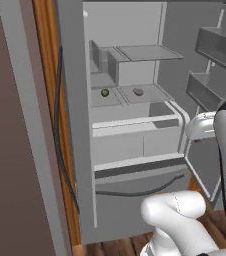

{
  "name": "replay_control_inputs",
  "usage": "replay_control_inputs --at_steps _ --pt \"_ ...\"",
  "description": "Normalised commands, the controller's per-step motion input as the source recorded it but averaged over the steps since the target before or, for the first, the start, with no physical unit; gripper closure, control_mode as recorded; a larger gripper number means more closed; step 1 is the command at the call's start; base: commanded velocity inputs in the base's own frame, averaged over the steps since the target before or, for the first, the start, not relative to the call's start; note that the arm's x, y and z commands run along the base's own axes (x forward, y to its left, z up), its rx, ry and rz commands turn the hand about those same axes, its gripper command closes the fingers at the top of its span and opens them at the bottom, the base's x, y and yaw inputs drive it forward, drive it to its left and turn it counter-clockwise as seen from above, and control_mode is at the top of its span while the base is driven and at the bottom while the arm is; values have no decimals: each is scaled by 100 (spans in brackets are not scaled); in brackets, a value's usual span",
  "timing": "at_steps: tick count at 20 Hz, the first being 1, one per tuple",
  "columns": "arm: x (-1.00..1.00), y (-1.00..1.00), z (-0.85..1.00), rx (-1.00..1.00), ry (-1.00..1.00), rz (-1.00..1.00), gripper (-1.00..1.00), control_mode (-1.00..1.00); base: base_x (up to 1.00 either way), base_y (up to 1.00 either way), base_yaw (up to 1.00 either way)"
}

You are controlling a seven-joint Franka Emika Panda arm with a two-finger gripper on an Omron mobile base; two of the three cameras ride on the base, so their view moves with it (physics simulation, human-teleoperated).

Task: Gather the eggplant and avocado from the fridge and place them on a tray on the dining counter. Then gather the steaks from the fridge and place them on the other tray.

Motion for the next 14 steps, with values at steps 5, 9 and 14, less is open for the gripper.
replay_control_inputs --at_steps 5,9,14 --pt "0 0 0 0 0 0 -100 100 66 -30 23" --pt "0 0 0 0 0 0 -100 100 75 -7 14" --pt "0 0 0 0 0 0 -100 100 53 -13 0"
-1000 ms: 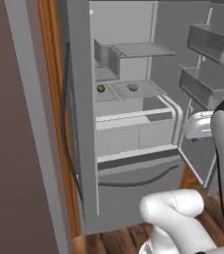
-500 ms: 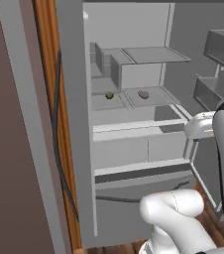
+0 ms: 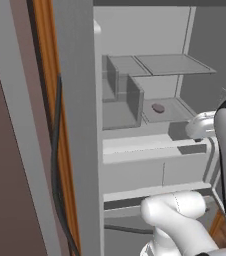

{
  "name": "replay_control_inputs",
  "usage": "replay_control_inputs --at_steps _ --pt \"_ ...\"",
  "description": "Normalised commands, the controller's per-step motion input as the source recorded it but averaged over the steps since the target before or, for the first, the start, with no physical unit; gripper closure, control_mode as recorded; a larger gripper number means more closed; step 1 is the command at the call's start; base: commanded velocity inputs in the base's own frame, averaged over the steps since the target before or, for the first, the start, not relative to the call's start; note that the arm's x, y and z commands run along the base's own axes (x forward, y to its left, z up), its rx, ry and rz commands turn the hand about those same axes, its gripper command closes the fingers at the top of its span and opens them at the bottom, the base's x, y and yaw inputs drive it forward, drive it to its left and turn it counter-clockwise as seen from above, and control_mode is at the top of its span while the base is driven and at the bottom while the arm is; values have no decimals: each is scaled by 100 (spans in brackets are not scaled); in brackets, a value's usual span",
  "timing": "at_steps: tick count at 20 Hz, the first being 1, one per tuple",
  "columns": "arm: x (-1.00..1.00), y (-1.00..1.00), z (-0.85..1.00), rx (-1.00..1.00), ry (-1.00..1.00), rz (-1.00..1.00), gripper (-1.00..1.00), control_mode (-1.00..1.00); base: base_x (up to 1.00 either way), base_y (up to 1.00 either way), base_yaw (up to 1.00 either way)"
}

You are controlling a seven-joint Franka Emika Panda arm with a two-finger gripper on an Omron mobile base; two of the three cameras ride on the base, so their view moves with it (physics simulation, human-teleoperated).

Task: Gather the eggplant and avocado from the fridge and place them on a tray on the dining counter. Then gather the steaks from the fridge and place them on the other tray.

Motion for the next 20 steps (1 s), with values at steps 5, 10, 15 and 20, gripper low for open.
replay_control_inputs --at_steps 5,10,15,20 --pt "0 0 0 0 0 0 -100 100 30 -21 -1" --pt "0 0 0 0 0 0 -100 100 8 -7 -11" --pt "21 0 -17 0 -4 -16 -100 -100 3 0 -4" --pt "44 -3 -40 0 -7 -17 -100 -100 0 0 0"
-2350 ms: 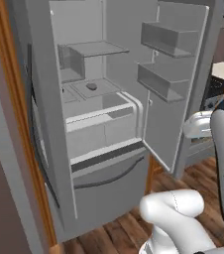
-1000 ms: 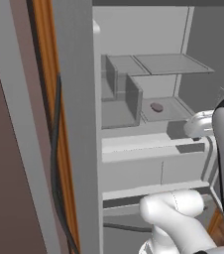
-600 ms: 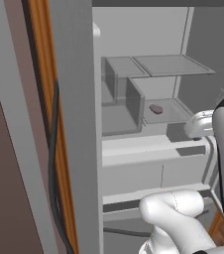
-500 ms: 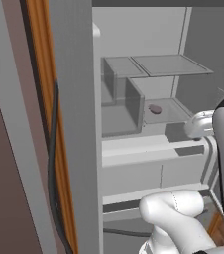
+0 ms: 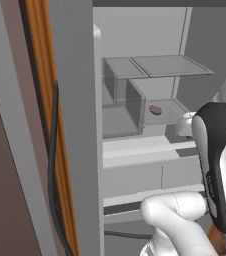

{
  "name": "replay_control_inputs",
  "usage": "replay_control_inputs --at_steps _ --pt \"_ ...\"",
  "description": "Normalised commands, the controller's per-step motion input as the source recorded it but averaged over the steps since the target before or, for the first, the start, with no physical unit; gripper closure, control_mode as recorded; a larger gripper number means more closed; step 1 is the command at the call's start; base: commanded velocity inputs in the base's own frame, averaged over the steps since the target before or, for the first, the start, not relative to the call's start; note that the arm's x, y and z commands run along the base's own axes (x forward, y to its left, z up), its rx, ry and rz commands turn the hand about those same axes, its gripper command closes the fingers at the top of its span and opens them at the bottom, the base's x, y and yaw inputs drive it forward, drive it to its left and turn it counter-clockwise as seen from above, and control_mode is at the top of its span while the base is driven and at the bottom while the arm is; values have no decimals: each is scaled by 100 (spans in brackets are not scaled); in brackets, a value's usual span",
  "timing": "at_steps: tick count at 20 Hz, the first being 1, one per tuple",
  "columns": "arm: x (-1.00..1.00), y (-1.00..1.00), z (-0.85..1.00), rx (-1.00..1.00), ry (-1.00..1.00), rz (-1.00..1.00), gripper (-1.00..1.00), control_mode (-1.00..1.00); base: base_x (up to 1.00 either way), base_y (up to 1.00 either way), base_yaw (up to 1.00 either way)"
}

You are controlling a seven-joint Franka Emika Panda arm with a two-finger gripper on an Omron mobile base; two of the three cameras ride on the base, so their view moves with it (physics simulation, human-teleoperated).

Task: Gather the eggplant and avocado from the fridge and place them on a tray on the dining counter. Then gather the steaks from the fridge and place them on the other tray.

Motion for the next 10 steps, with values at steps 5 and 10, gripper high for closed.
replay_control_inputs --at_steps 5,10 --pt "71 -1 -43 0 -13 0 -100 -100 0 0 0" --pt "49 -9 -2 0 -32 4 -100 -100 0 0 0"
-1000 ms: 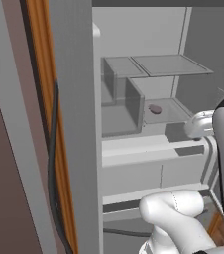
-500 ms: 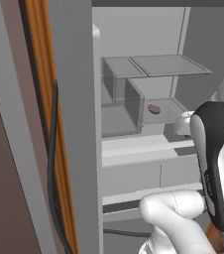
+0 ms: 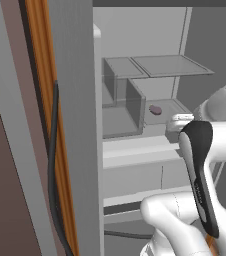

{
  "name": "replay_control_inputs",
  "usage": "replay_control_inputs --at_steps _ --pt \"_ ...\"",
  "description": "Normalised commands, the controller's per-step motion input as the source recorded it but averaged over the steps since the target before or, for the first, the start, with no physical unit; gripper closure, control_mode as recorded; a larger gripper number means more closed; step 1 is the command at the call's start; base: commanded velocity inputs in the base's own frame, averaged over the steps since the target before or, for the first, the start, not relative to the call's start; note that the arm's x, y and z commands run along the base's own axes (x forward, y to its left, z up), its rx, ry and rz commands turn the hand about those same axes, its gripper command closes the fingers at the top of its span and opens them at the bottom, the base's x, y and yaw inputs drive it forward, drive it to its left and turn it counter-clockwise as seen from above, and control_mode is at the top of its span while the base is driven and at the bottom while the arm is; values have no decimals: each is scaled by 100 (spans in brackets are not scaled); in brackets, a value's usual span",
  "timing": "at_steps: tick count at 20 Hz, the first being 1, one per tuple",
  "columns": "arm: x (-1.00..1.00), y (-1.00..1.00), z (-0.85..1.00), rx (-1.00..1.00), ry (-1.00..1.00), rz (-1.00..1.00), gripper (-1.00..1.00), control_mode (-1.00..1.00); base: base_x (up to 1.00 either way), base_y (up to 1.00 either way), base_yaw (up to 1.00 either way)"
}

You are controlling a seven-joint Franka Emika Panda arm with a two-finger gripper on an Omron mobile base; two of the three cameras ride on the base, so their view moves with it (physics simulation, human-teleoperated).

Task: Gather the eggplant and avocado from the fridge and place them on a tray on the dining counter. Then gather the steaks from the fridge and place them on the other tray.

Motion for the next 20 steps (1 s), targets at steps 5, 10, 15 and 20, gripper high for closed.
replay_control_inputs --at_steps 5,10,15,20 --pt "32 -22 0 0 -27 0 -100 -100 0 0 0" --pt "37 -14 0 -2 -3 0 -100 -100 0 0 0" --pt "38 -19 0 0 -1 0 -100 -100 0 0 0" --pt "23 -8 -1 0 -6 0 -100 -100 0 0 0"
